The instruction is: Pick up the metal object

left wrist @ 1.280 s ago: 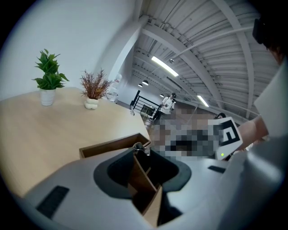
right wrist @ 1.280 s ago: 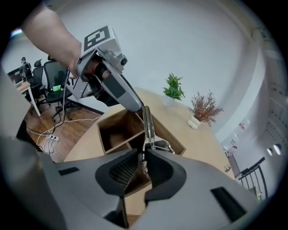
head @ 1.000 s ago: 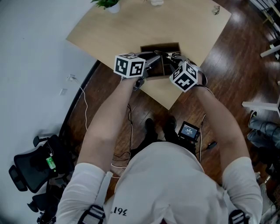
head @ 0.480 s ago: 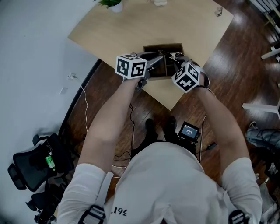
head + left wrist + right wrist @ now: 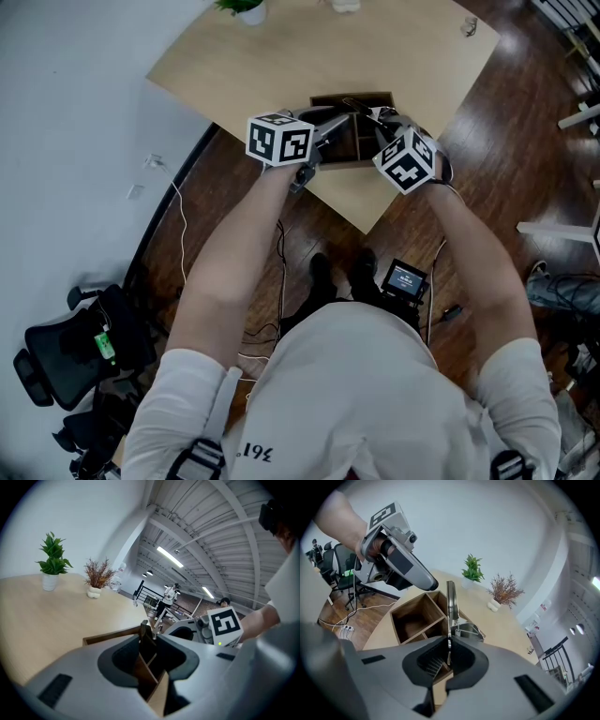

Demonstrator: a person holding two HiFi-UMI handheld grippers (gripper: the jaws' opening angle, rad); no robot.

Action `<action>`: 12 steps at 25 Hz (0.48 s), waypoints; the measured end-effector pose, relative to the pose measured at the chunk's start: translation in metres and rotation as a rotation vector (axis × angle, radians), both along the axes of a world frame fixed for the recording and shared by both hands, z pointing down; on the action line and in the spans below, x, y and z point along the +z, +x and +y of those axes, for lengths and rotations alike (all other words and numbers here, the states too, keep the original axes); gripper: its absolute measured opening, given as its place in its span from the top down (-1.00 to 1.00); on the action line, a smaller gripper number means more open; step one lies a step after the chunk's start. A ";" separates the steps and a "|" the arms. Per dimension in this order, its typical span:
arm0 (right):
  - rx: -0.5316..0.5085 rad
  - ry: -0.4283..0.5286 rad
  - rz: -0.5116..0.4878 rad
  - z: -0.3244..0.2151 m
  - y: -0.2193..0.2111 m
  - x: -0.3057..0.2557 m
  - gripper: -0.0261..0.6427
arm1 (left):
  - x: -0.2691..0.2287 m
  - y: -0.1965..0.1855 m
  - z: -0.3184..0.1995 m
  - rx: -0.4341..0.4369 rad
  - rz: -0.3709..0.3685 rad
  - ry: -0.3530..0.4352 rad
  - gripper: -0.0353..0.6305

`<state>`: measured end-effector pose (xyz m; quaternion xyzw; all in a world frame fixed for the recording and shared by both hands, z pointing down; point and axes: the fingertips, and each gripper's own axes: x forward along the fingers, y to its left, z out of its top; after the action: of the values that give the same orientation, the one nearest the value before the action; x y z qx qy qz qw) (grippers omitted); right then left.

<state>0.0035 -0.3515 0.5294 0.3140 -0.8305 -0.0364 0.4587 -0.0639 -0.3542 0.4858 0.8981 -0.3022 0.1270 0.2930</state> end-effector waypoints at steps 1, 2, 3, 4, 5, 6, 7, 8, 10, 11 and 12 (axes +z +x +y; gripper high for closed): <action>0.002 0.002 -0.006 0.000 0.000 -0.002 0.91 | -0.001 0.000 0.000 -0.001 0.002 0.003 0.62; 0.003 0.004 -0.013 0.000 0.000 -0.005 0.91 | -0.003 -0.001 0.000 -0.002 0.004 0.005 0.62; 0.004 0.008 -0.019 0.000 -0.001 -0.008 0.91 | -0.005 -0.001 0.000 -0.005 0.007 0.008 0.62; 0.006 0.012 -0.025 0.000 -0.001 -0.011 0.91 | -0.007 -0.002 0.000 -0.008 0.012 0.011 0.62; 0.007 0.016 -0.032 0.000 -0.001 -0.014 0.91 | -0.009 -0.002 0.000 -0.011 0.017 0.014 0.62; 0.008 0.019 -0.039 -0.001 -0.002 -0.017 0.91 | -0.012 -0.002 0.000 -0.014 0.022 0.018 0.62; 0.008 0.021 -0.045 -0.001 -0.002 -0.021 0.91 | -0.015 -0.001 0.000 -0.014 0.025 0.023 0.62; 0.008 0.022 -0.053 -0.001 -0.003 -0.024 0.91 | -0.018 0.000 0.000 -0.015 0.026 0.030 0.62; 0.009 0.025 -0.070 -0.001 -0.004 -0.032 0.91 | -0.025 0.000 -0.001 -0.017 0.029 0.045 0.62; 0.009 0.027 -0.080 -0.001 -0.005 -0.036 0.91 | -0.029 0.000 -0.001 -0.020 0.033 0.053 0.62; 0.007 0.031 -0.089 0.000 -0.007 -0.039 0.91 | -0.034 0.000 -0.002 -0.024 0.039 0.060 0.62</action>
<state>-0.0031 -0.3519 0.4900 0.3254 -0.8482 -0.0333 0.4166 -0.0636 -0.3561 0.4522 0.9052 -0.3108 0.0970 0.2731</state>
